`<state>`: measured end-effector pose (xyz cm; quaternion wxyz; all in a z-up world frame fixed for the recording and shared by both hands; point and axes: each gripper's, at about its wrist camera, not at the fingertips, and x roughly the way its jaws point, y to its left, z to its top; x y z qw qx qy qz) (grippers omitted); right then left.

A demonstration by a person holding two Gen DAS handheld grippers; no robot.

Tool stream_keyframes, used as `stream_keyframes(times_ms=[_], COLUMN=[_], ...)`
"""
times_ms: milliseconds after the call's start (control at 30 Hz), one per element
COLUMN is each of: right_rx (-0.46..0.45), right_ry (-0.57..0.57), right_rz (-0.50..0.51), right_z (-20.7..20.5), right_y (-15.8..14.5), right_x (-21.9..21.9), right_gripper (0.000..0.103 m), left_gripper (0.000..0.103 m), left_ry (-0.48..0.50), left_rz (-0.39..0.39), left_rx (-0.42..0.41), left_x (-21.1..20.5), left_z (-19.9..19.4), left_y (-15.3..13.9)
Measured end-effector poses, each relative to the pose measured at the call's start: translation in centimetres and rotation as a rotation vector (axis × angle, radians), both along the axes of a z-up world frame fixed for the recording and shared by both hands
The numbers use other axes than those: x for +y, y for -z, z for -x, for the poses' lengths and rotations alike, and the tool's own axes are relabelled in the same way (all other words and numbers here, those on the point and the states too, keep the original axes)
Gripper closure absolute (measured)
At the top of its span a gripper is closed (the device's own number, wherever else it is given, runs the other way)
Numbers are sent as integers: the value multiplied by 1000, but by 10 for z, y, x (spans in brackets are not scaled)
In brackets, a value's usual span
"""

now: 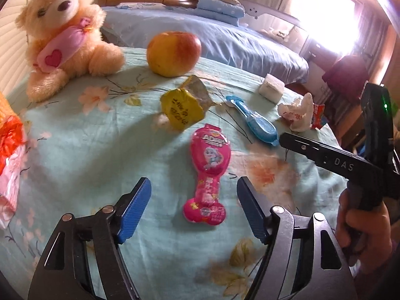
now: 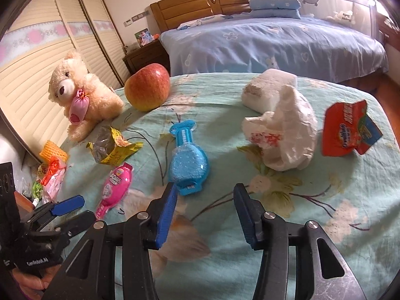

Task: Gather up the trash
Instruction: 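Grasp the pink candy pack with the left gripper while the right grasps the blue candy pack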

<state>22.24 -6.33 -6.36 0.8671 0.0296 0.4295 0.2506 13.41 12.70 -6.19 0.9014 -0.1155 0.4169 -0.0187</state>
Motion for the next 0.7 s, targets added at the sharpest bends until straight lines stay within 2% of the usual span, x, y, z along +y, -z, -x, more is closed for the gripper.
stream_keyframes(times_ms=[133,167,200,233,267,300,333,567,700], right_rx=[-3,-3,-5,-7,-8,-8,-6,-34,-58], right_ry=[-21,-25,-30,-36,-43,-48,-51,-82,-102], right_rz=[18,23,31,39,45,53,62,115,161], right_z=[-7,-9,-11,-13,-14,-16,-17,-16,-10], right_y=[2,2,2,3,3,4,6,8,9], right_x=[11,13,16,19,21,23,25,39,46], right_gripper=[54,54,54,54,54,54,54,54,58], left_gripper=[31,36,48,53,63,76,82,84,84], left_ry=[-1,0,2,9,12,13,11,-2,-24], left_rz=[-64,-89,-119,-131,-145,-151,-152,-76,-24], left_rx=[27,41,39,39,37,33,30,7,6], left_x=[-9,-12,-16,-18,-19,-19,-18,-9,-6], left_z=[-13,-15,-16,-15,-15,-13,-12,6,12], left_y=[6,8,8,8,8,8,8,5,5])
